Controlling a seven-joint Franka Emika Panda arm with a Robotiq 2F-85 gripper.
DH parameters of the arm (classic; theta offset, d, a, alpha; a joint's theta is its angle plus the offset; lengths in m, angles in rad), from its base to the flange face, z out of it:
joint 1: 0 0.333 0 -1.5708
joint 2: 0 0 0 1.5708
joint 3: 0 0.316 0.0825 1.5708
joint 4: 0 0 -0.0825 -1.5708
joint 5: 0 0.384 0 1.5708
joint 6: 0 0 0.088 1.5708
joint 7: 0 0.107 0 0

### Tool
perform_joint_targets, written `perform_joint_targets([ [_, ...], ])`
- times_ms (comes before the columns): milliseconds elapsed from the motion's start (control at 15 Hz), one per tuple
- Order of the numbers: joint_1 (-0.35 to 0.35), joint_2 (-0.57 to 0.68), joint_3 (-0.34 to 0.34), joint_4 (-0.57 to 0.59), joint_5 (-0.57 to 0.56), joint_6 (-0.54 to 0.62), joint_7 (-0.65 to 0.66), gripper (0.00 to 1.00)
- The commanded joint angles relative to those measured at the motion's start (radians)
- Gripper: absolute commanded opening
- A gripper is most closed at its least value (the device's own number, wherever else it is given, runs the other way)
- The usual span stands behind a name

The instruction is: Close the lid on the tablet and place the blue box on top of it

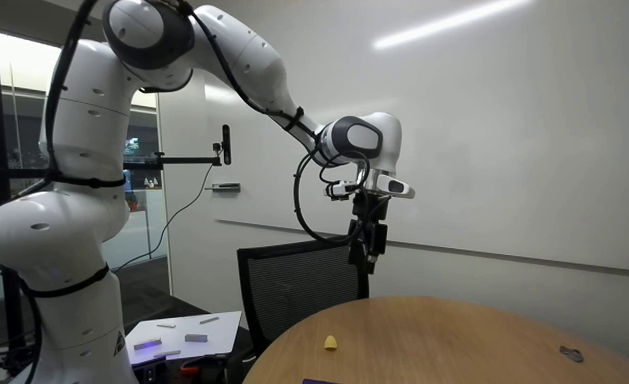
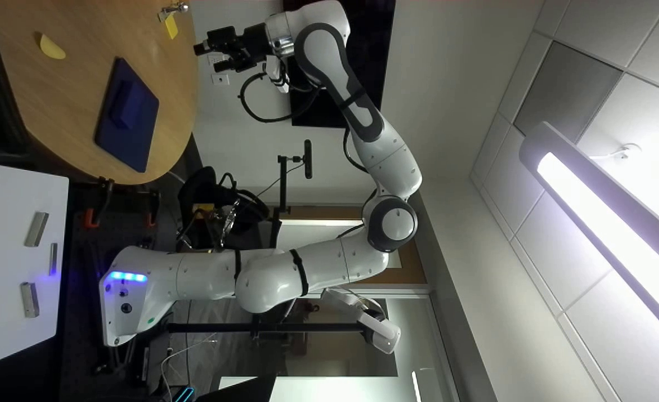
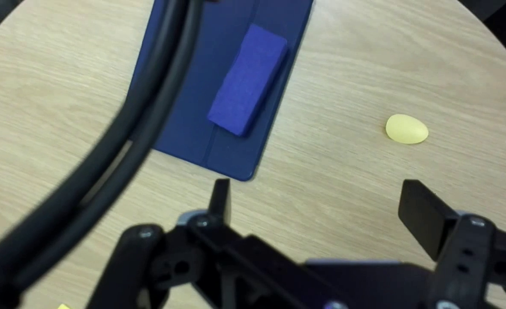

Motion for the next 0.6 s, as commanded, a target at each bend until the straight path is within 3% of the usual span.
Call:
perform_joint_targets([
  [0,-0.012,-0.127,0.009,-0.106,0.043,-0.059,-0.006,1.00],
  [267,-0.011,-0.170,0.010,-0.160,0.069,-0.073,0.025,1.00],
  [333,-0.011,-0.128,0.009,-0.115,0.051,-0.063,0.006,1.00],
  [533,-0.011,-0.130,0.010,-0.121,0.051,-0.062,0.006,1.00],
])
